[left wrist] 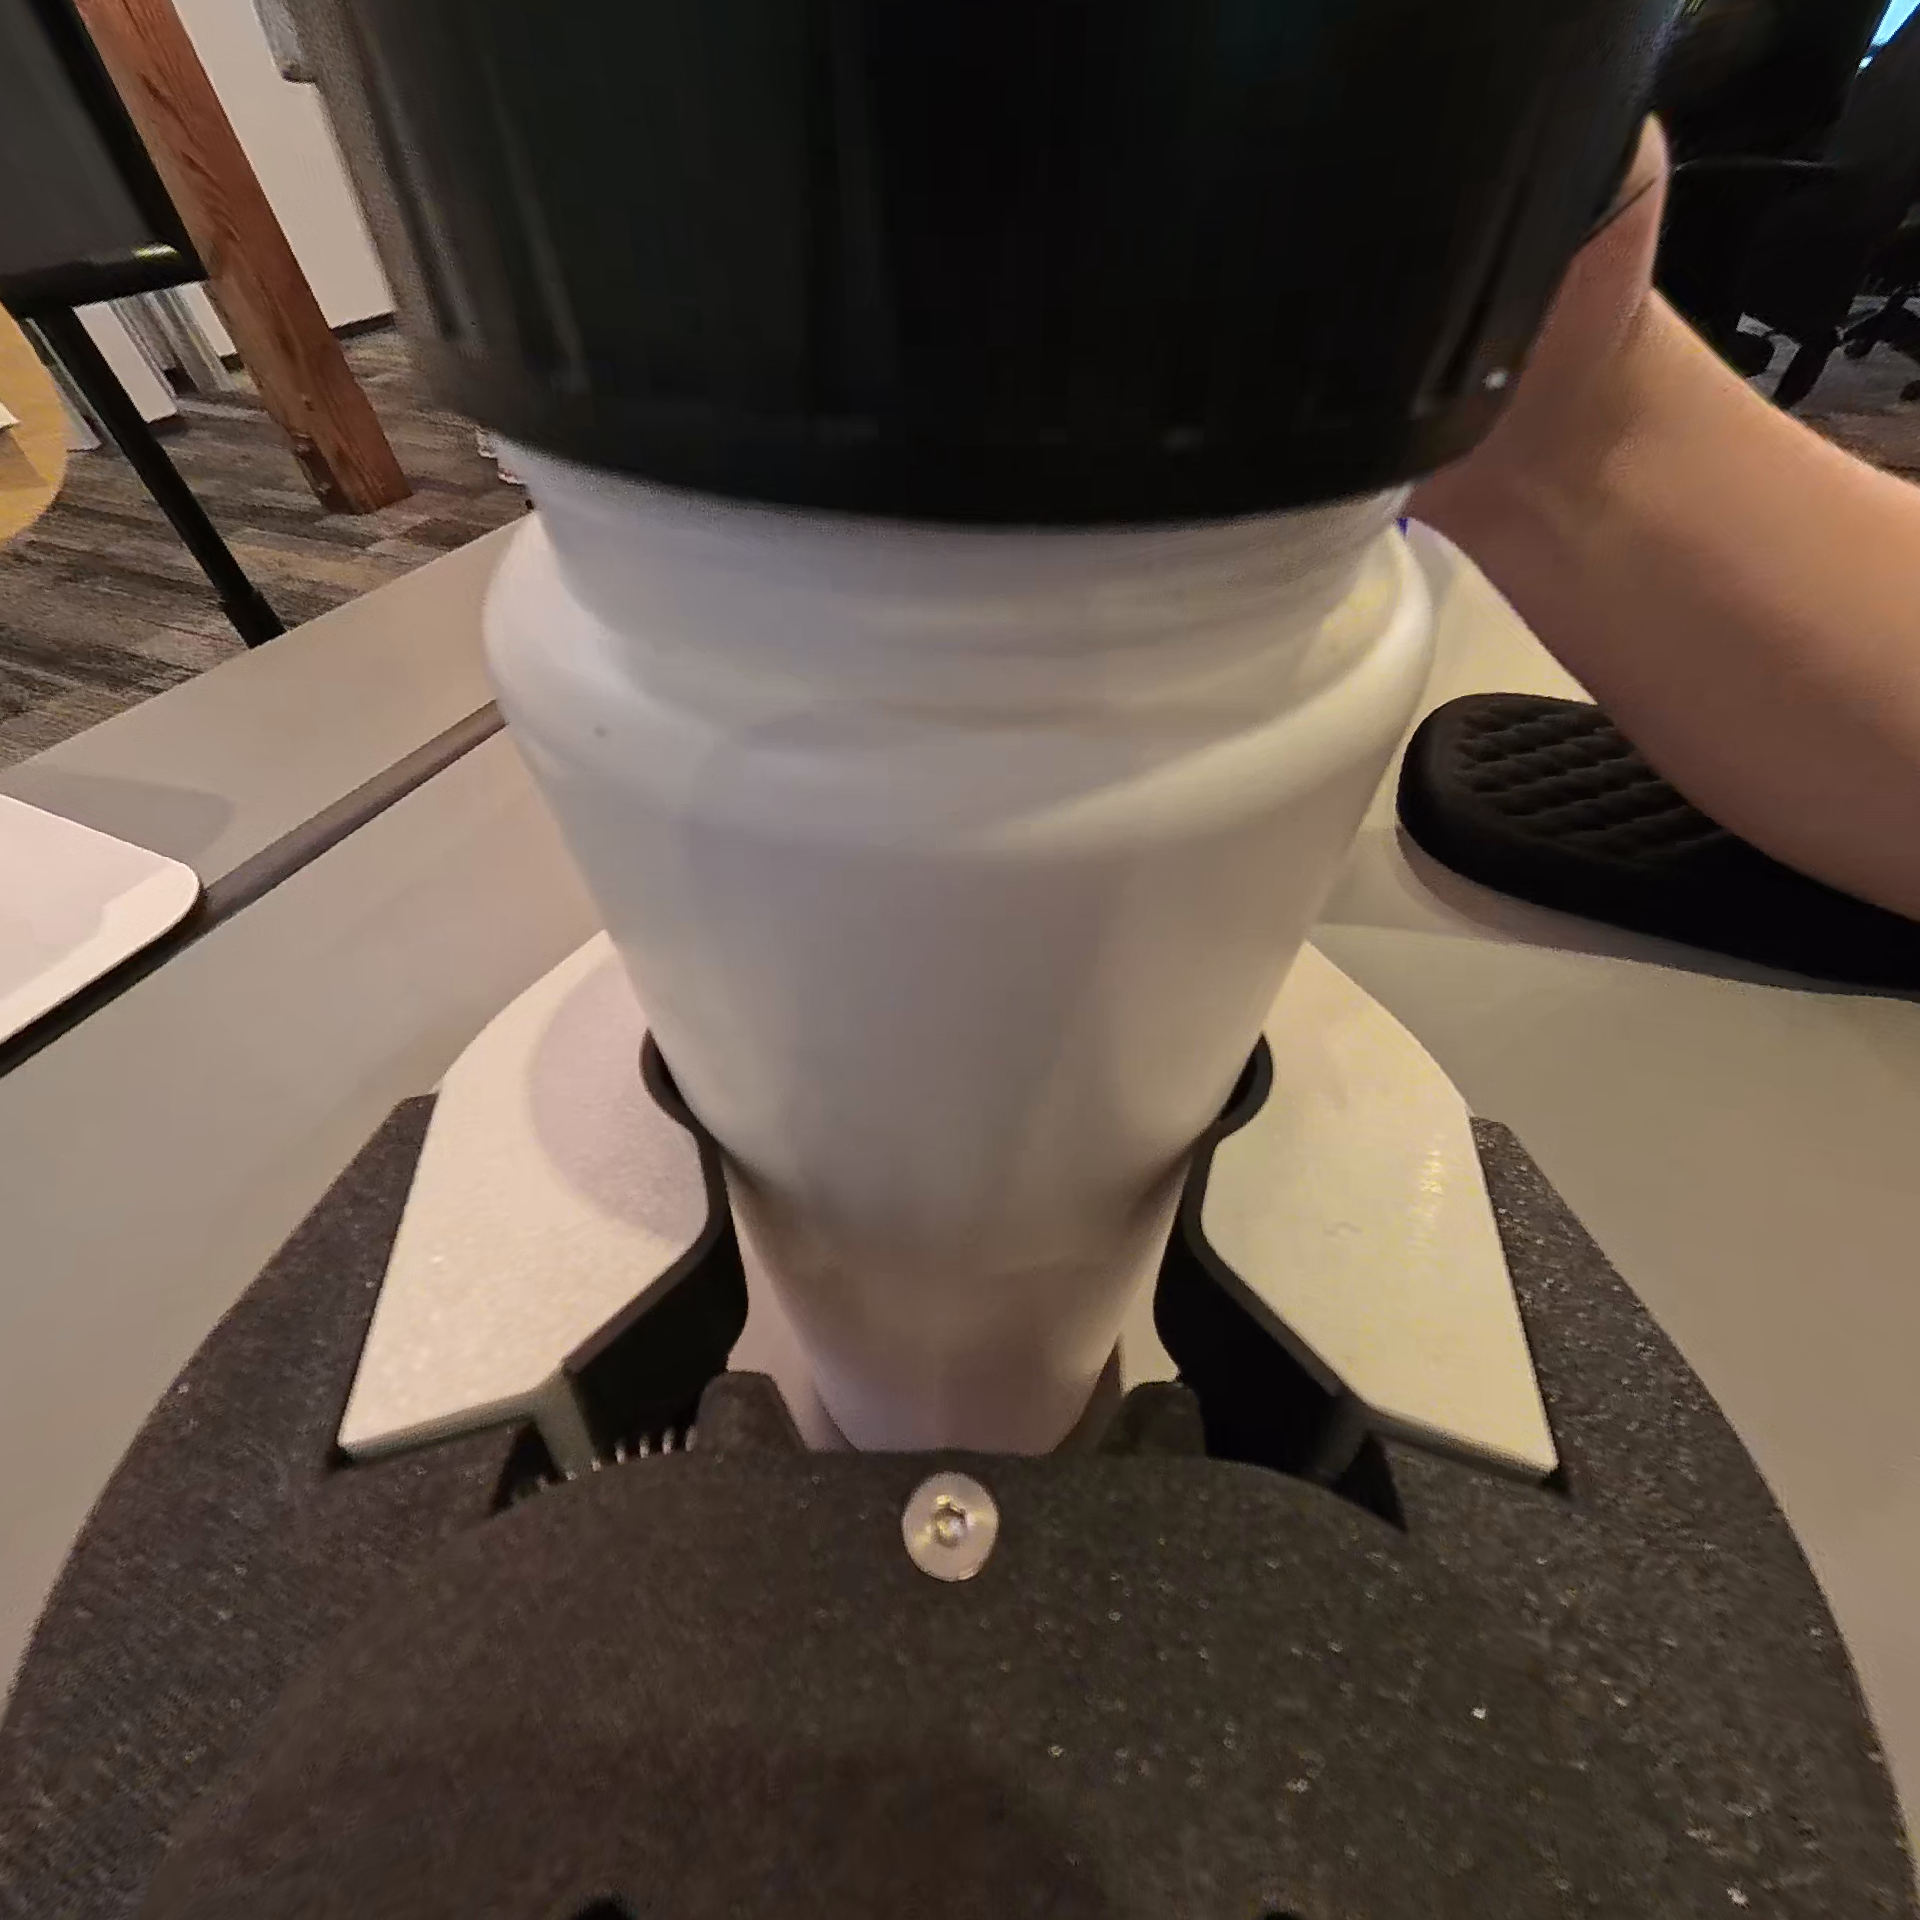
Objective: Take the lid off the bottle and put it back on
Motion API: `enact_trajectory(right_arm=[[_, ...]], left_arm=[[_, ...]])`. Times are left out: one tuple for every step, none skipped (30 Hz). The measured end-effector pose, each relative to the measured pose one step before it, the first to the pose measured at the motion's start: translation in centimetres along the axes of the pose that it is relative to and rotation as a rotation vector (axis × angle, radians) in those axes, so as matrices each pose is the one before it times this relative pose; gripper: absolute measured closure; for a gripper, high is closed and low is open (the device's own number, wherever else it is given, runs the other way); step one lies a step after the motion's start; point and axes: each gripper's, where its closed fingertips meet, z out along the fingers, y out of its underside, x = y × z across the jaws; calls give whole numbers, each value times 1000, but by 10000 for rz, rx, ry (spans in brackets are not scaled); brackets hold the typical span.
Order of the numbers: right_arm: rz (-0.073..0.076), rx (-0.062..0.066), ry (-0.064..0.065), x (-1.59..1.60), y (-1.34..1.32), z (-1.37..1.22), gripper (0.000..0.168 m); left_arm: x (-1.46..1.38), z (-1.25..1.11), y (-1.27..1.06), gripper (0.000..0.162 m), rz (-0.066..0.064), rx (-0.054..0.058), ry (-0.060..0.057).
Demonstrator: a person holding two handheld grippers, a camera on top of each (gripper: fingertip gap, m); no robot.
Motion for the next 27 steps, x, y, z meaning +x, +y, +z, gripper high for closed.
enact_trajectory(right_arm=[[27, 211, -237, -566, -463, 72, 93], [-18, 111, -227, -678, -276, 321, 92], [-70, -39, -119, -580, 10, 568, 90], [-120, -130, -28, -490, 217, 741, 89], [-130, -169, 10, -444, 319, 831, 87], [-118, -179, 126, -217, 347, 776, 87], [-147, -108, 230, -18, 258, 608, 87], [-156, -12, 223, 103, 96, 327, 87], [-67, 13, 207, 286, 40, 30, 88], [41, 49, 98, 378, 1, -225, 90], [160, 112, -70, 336, -75, -417, 89], [247, 168, -126, 317, -179, -538, 89], [191, 203, -4, 440, -301, -631, 89], [42, 126, 137, 575, -265, -653, 91], [-115, -83, 88, 413, 25, -578, 97], [-106, -195, -210, -113, 220, -376, 97], [36, -119, -464, -586, 111, -190, 97], [51, -4, -443, -671, -92, -25, 96], [-32, 1, -236, -475, -110, 120, 95], [-85, -65, -36, -230, -25, 199, 94], [-79, -93, 100, -13, 49, 215, 94], [-32, -51, 148, 79, 24, 190, 92], [44, 52, 183, 144, -131, 153, 91], [130, 182, 264, 265, -348, 121, 88], [216, 312, 223, 147, -560, 137, 87], [254, 320, 57, -176, -578, 258, 86], [188, 119, 111, -194, -290, 390, 86]], left_arm=[[-7, 20, -10, 62, -1, 4, 5], [7, 18, -19, 62, -4, 13, 0], [-3, 10, -5, 62, 5, 2, -3], [15, 15, 0, 62, 1, -4, 5], [22, 26, -6, 62, 4, -1, 10], [20, 10, -11, 62, -1, 7, 4], [13, 3, 2, 62, 1, -3, 0], [14, -7, 7, 62, 1, -4, 4], [4, -20, 17, 62, -4, -1, 1], [21, -22, -1, 62, 2, -3, 7], [8, -6, 10, 62, -5, -8, 3], [-5, 18, -13, 62, -1, -2, -4], [16, 21, 3, 62, 1, -8, 3], [-1, 7, 1, 62, 0, -3, -4], [-3, -9, -3, 62, 11, 5, 0], [3, -30, 1, 62, -2, 7, 14], [12, -4, 2, 62, 6, 8, 9], [3, -3, -1, 62, 2, 2, -4], [1, 25, -14, 62, 6, -13, -2], [4, 24, 9, 62, 7, -23, 8], [-11, 6, -13, 62, 1, 1, 6], [4, 7, -6, 62, 1, 3, -7], [-6, -2, -4, 62, -1, 3, -12], [0, 11, 1, 62, -2, -4, -15], [-10, 17, -3, 62, -3, -2, -33], [-5, 15, -6, 62, -9, 1, -39], [4, 35, -5, 62, 1, -14, -23]])
